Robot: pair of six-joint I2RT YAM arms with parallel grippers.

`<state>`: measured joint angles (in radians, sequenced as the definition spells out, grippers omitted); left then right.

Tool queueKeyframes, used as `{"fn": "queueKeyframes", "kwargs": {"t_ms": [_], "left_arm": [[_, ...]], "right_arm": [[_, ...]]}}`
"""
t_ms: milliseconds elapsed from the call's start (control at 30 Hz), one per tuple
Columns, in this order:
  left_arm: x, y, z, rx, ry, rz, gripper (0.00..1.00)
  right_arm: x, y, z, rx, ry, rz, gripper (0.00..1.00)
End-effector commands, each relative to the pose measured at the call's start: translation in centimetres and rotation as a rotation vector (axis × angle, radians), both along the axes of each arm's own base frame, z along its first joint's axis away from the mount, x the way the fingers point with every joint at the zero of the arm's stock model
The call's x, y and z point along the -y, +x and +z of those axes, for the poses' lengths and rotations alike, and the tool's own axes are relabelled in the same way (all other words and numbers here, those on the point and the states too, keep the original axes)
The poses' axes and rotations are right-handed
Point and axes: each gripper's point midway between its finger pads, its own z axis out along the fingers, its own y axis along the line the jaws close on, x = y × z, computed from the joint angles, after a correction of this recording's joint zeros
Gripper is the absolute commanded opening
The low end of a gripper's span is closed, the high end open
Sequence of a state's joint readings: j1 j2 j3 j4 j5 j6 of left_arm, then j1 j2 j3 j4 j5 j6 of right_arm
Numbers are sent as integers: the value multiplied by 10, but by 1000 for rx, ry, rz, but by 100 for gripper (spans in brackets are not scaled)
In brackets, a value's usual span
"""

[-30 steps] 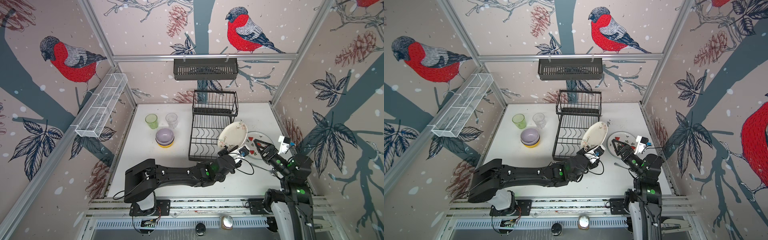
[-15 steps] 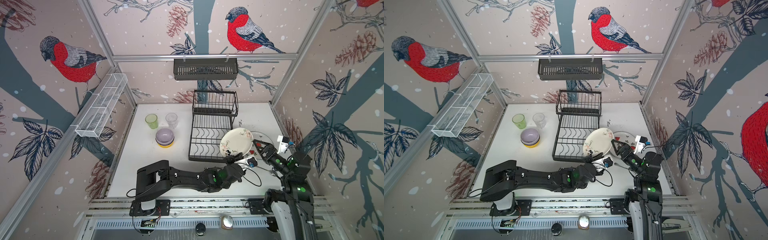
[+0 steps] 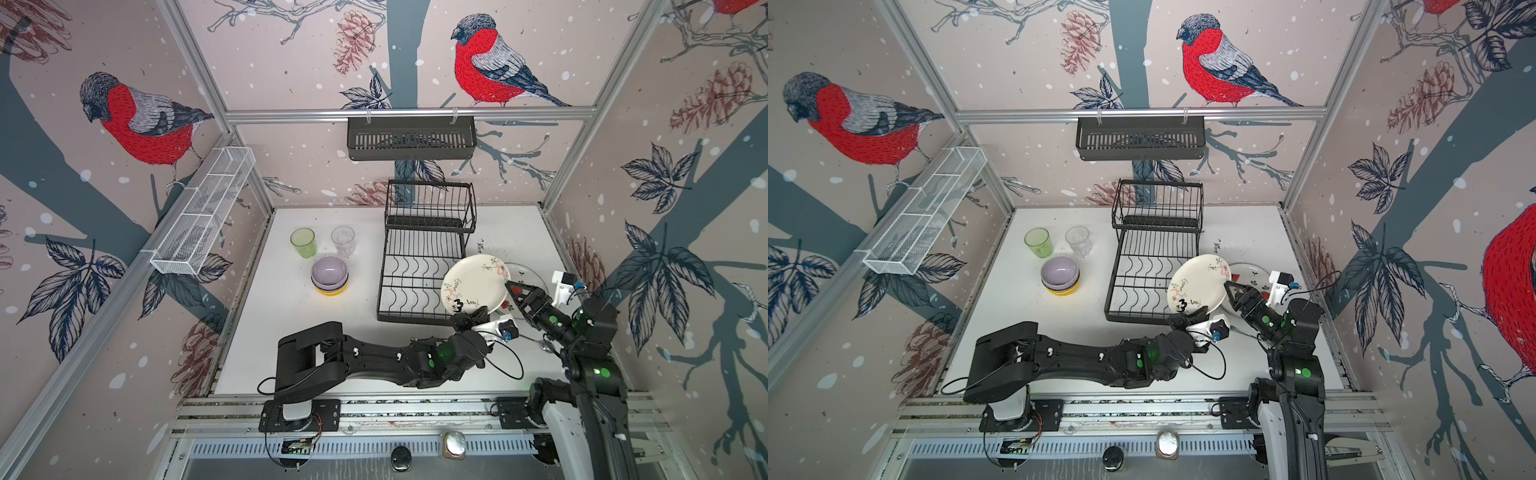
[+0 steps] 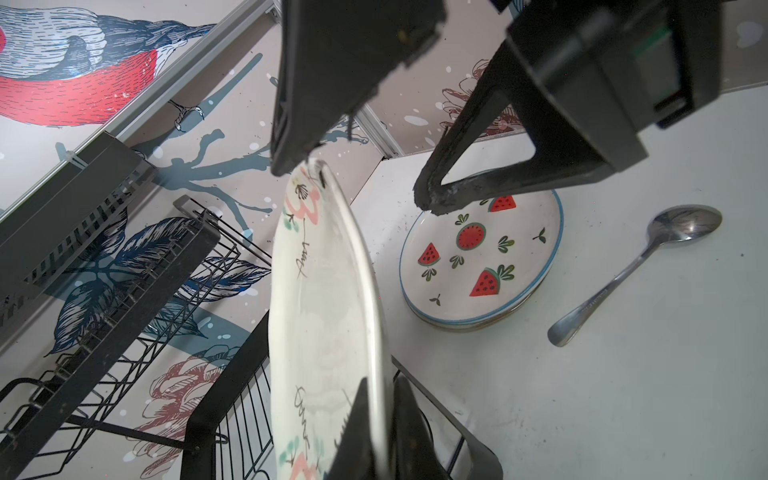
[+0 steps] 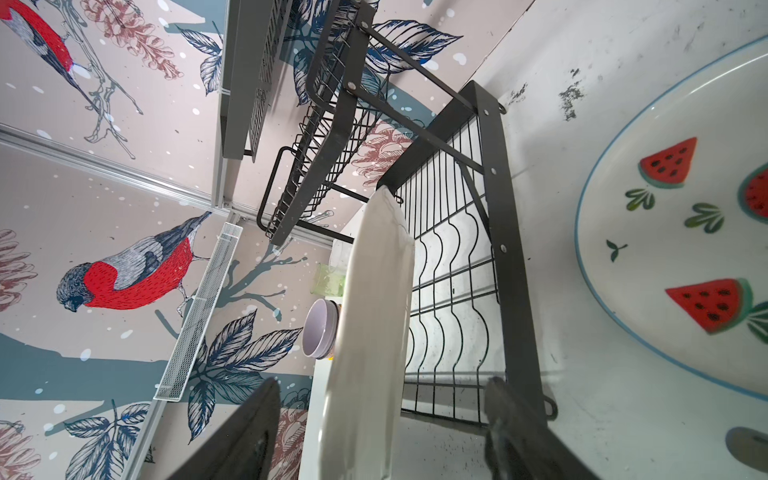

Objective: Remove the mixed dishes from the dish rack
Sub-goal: 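Close the right gripper on the white floral plate rim beside the left gripper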

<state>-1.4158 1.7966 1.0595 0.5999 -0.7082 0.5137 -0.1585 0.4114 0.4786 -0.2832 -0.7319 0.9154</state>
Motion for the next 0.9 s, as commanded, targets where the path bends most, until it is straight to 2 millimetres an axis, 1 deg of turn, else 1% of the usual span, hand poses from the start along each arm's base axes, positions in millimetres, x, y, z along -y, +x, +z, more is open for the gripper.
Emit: {"fn": "queueKeyframes", "kwargs": {"t_ms": [0,100,300,367,467,567,633,800,867], "left_arm": [[2,1,32,52,-134,14,0],[6,-3,33,52,-136,-17,0],[15,-7,38,72,-140,-52,0],[19,-8,36,75,-137,-66,0],[23,-8,33,77,-131,-74,0],[26,-8,30,81,-120,-78,0],[28,-8,29,84,-116,-79,0],[32,-8,23,80,-107,-83,0],[31,-8,23,78,-110,-79,0]], "right_arm": [[-3,0,6,30,-15,27,77],[-3,1,2,14,-19,30,77],[-4,2,-9,-20,-25,41,67],[-4,3,-11,-25,-27,46,62],[-4,4,-14,-34,-30,52,57],[-5,5,-17,-45,-30,62,42],[-7,5,-18,-47,-25,75,38],[-8,5,-19,-49,-22,78,31],[-7,5,-19,-49,-24,75,24]]}}
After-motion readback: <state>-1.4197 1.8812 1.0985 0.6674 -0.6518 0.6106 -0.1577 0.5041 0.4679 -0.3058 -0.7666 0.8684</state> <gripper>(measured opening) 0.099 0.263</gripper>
